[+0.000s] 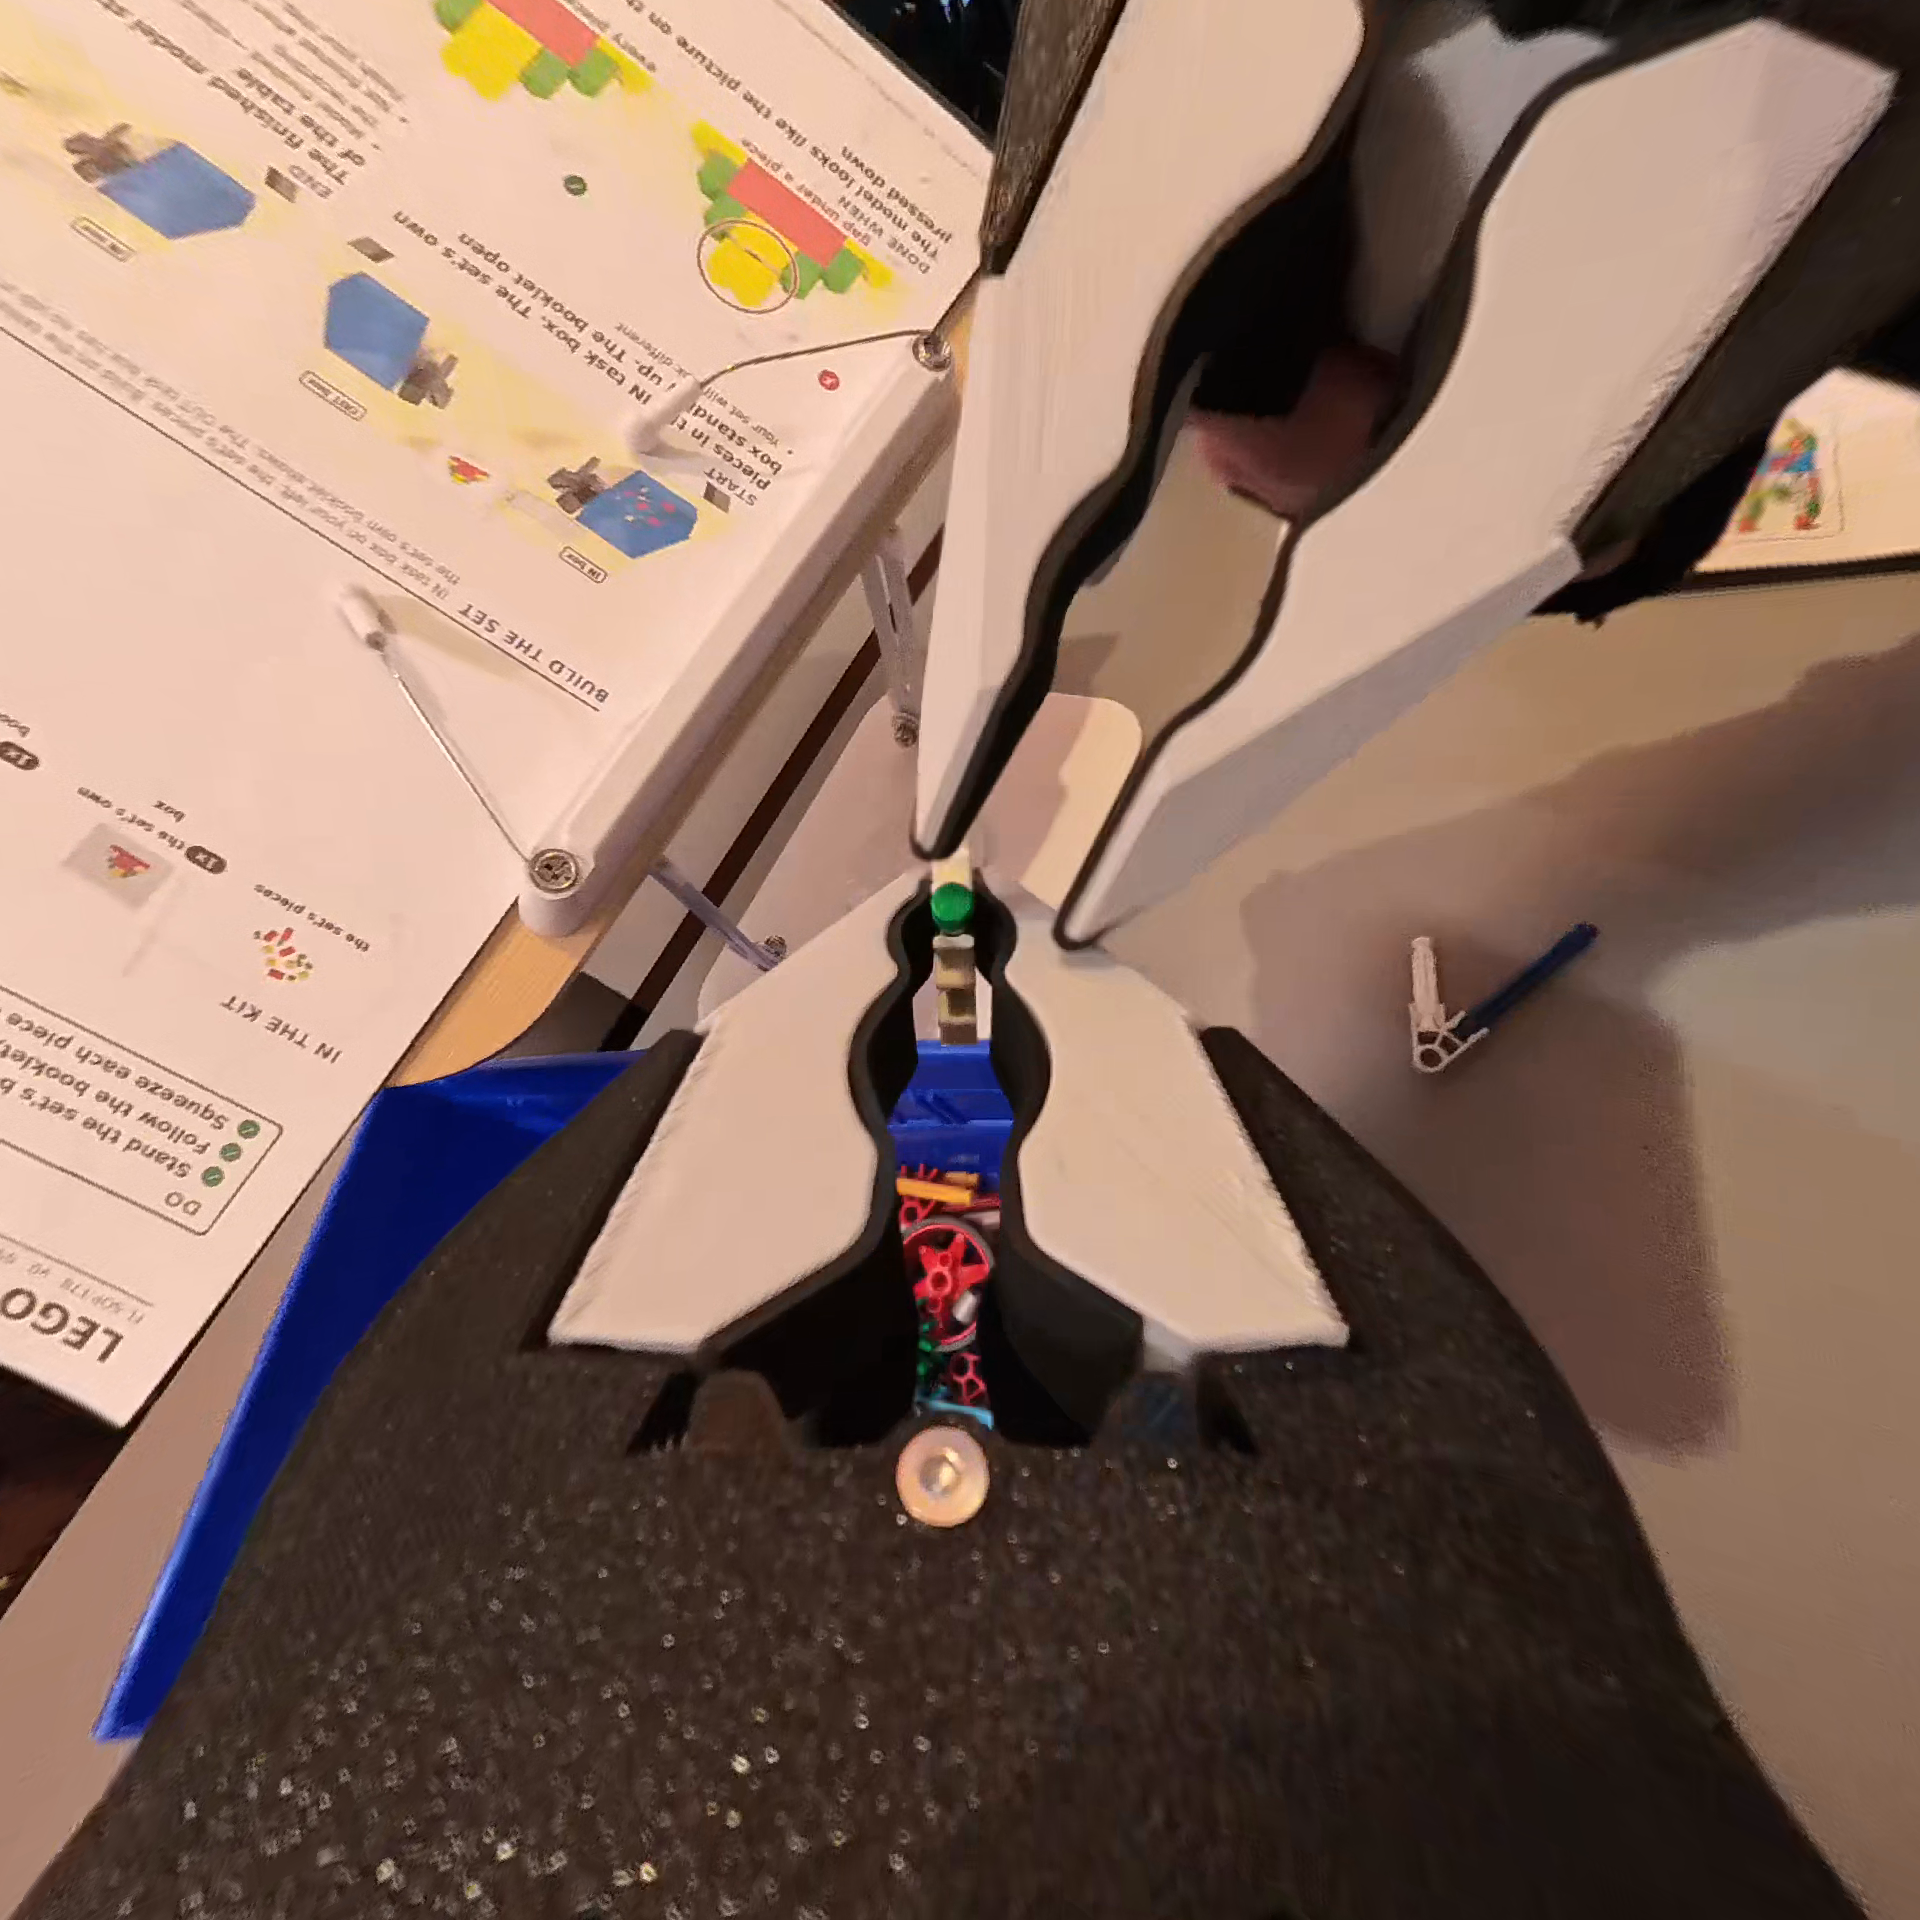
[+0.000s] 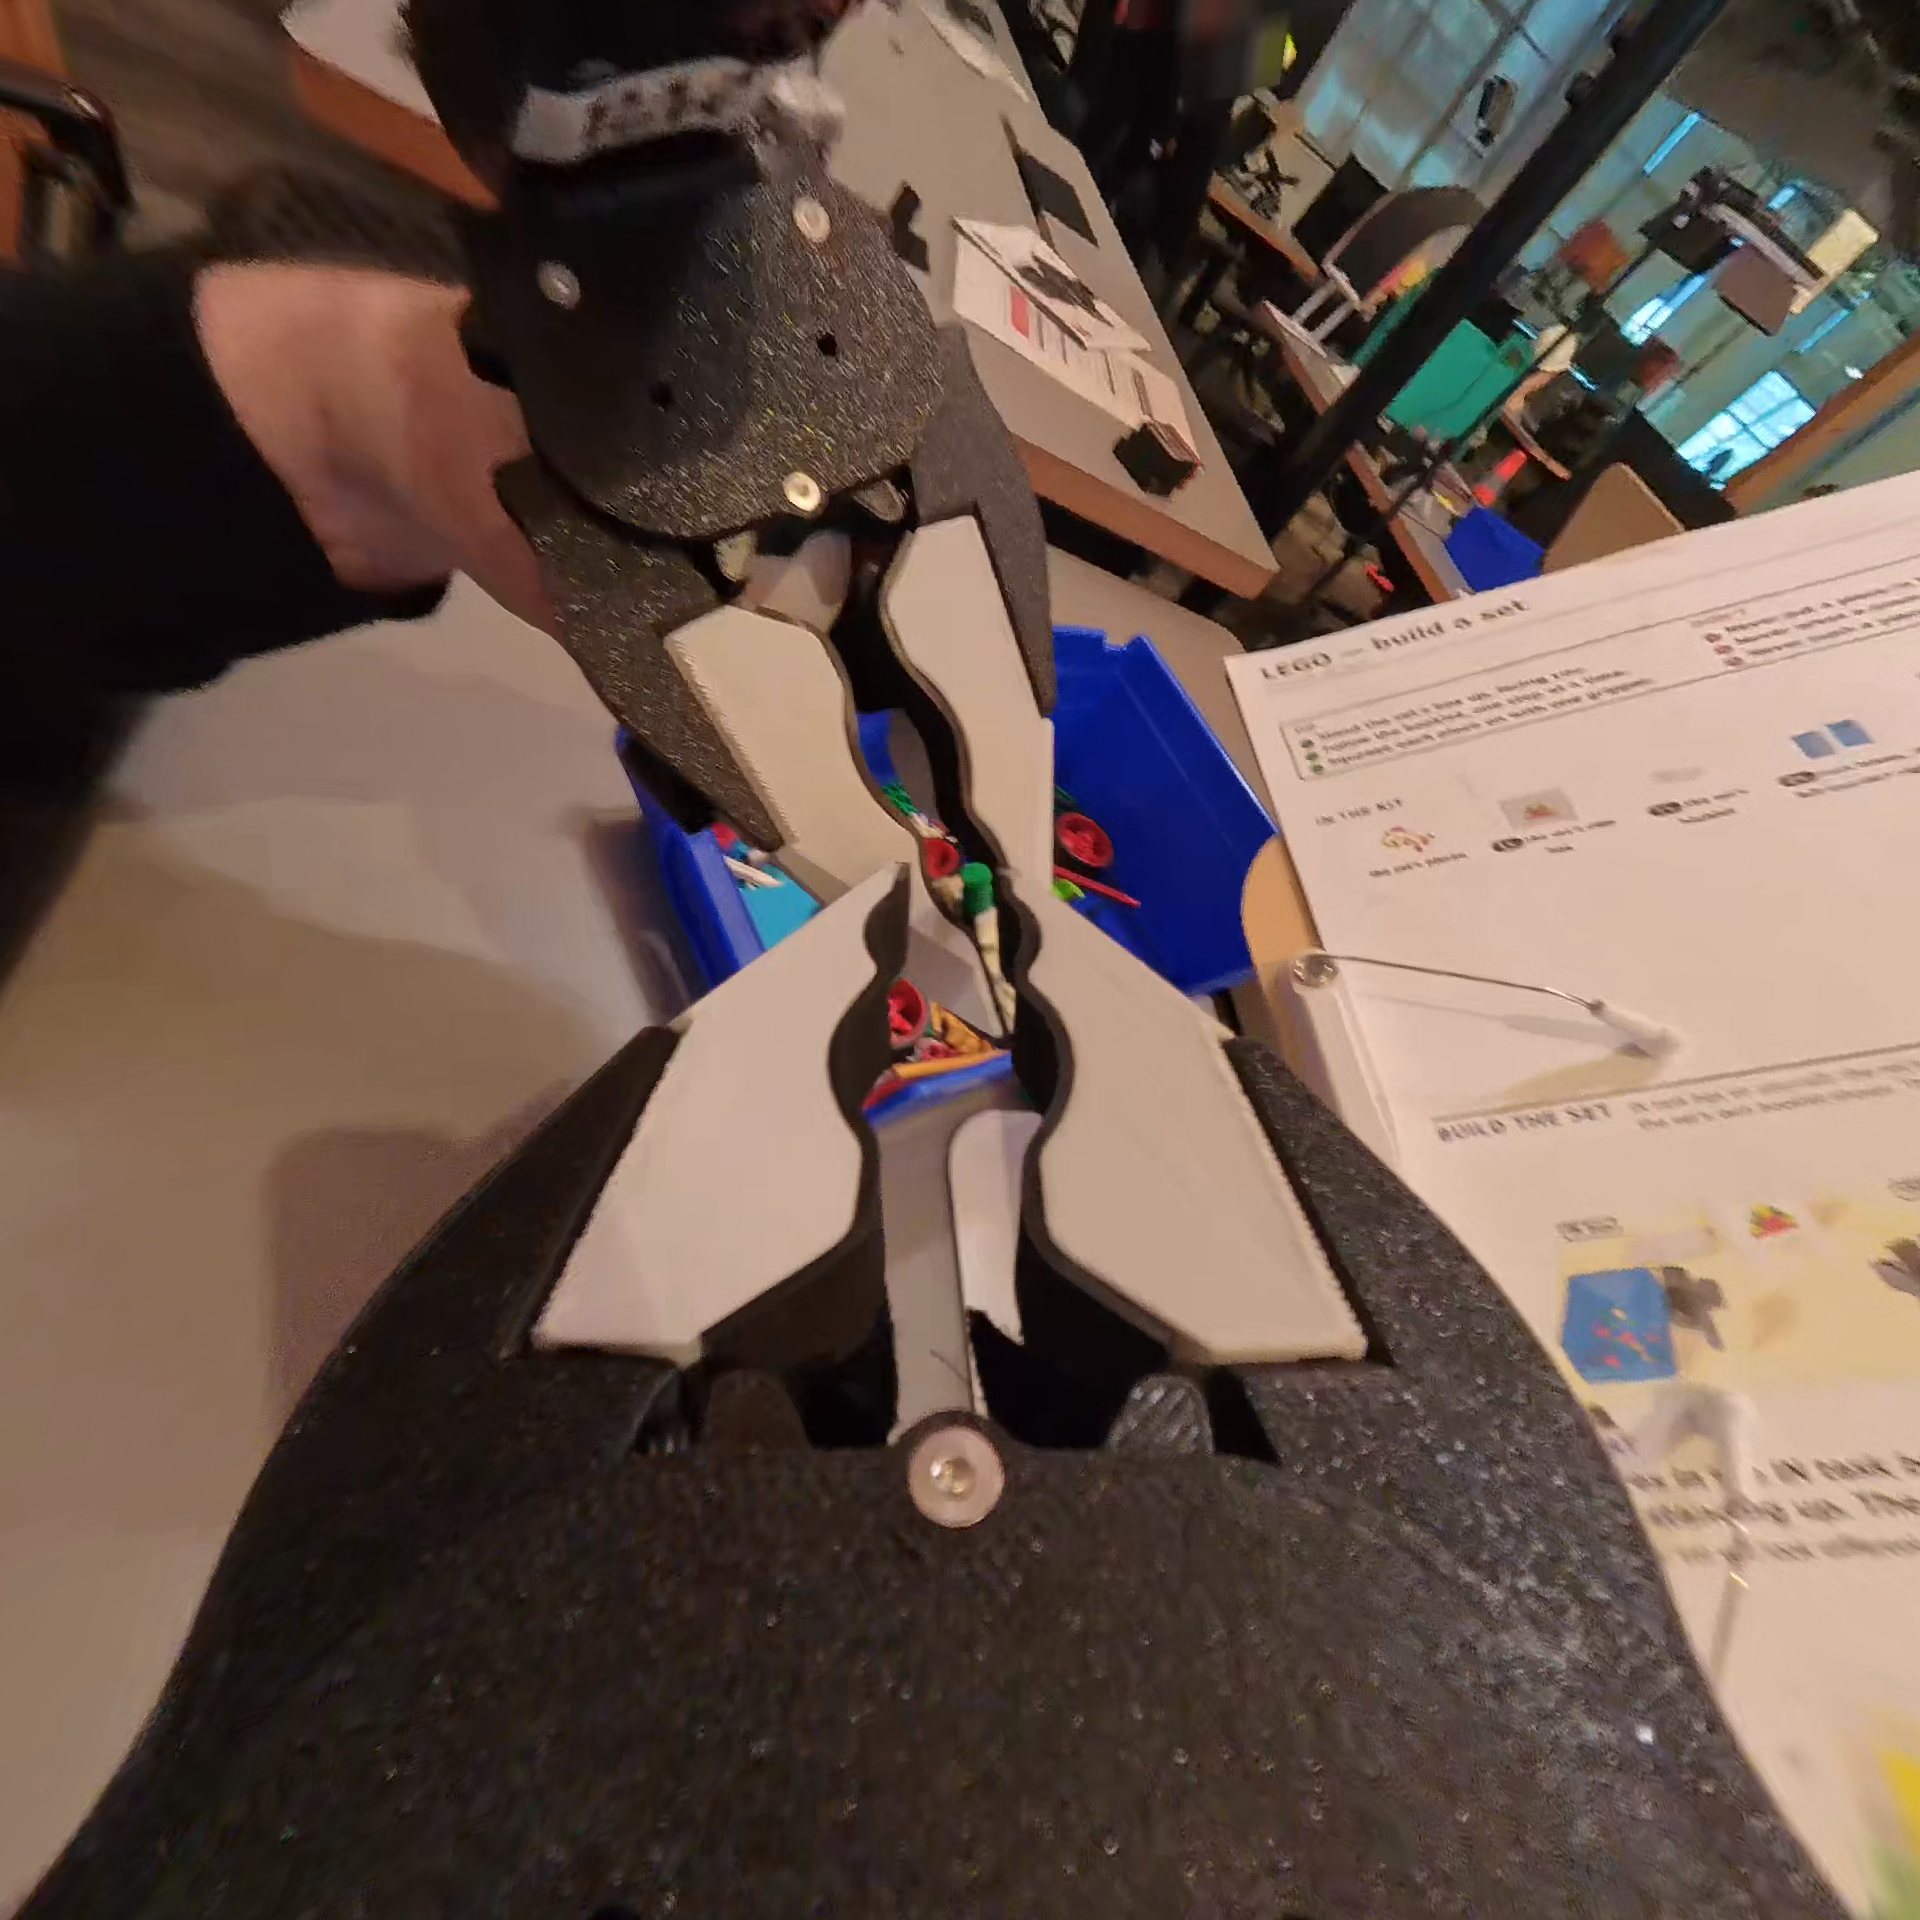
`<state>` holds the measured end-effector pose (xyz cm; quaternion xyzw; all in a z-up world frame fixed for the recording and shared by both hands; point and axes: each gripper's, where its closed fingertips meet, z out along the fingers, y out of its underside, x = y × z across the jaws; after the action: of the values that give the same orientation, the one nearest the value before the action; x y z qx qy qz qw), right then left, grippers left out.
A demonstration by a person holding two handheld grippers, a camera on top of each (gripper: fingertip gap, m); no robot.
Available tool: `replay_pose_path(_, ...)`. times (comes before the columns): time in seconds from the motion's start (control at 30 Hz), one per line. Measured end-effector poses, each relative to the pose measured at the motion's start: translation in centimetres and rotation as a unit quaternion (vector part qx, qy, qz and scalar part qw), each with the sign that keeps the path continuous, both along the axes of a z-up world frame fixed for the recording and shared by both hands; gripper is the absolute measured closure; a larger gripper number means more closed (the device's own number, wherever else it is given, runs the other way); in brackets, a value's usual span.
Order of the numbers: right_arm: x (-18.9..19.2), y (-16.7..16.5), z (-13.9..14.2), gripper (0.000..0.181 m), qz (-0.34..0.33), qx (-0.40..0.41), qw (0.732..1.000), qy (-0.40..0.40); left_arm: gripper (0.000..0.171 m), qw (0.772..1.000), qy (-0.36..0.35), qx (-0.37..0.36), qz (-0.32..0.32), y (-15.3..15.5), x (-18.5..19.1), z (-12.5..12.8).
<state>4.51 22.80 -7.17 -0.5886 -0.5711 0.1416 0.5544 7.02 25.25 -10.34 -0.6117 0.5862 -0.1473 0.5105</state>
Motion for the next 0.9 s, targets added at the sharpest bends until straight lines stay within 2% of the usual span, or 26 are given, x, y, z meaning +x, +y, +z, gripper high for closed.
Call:
replay_pose_path(0.07,0.3,0.6,-0.2,0.179,-0.019,0.011,1.000,-0.015,0.167,1.000,0.010,0.010,0.000,-0.1,0.1,-0.1)
replay_pose_path(0.17,-0.3,0.4,-0.5,0.181,-0.012,0.011,1.000,-0.011,0.168,0.999,0.034,0.030,0.012,0.0,-0.1,-0.2)
replay_pose_path(0.3,-0.3,0.8,-1.1,0.178,-0.029,0.022,0.999,-0.039,0.167,0.998,0.056,0.033,0.022,0.4,-0.5,-0.9)
replay_pose_path(0.4,0.2,1.0,-0.6,0.174,-0.039,0.015,0.999,-0.032,0.167,0.998,0.044,0.041,0.021,0.4,-0.3,-0.5)
replay_pose_path(0.5,1.5,1.2,0.1,0.163,-0.046,0.002,0.999,-0.013,0.167,0.999,-0.007,0.035,0.014,0.3,-0.2,0.9)
replay_pose_path(0.6,2.0,1.2,0.2,0.158,-0.027,-0.044,0.998,0.031,0.168,0.995,-0.100,-0.004,-0.020,-0.3,0.0,3.0)
replay_pose_path(0.67,1.8,0.9,0.5,0.159,0.000,-0.071,0.995,0.074,0.168,0.986,-0.155,-0.036,-0.055,-0.9,0.2,4.0)
replay_pose_path(0.83,2.3,0.3,2.2,0.167,0.055,-0.129,0.974,0.178,0.167,0.961,-0.232,-0.081,-0.126,-2.2,0.4,5.3)
replay_pose_path(0.9,2.6,0.2,2.0,0.166,0.067,-0.145,0.969,0.188,0.167,0.948,-0.263,-0.103,-0.145,-2.5,0.4,5.9)
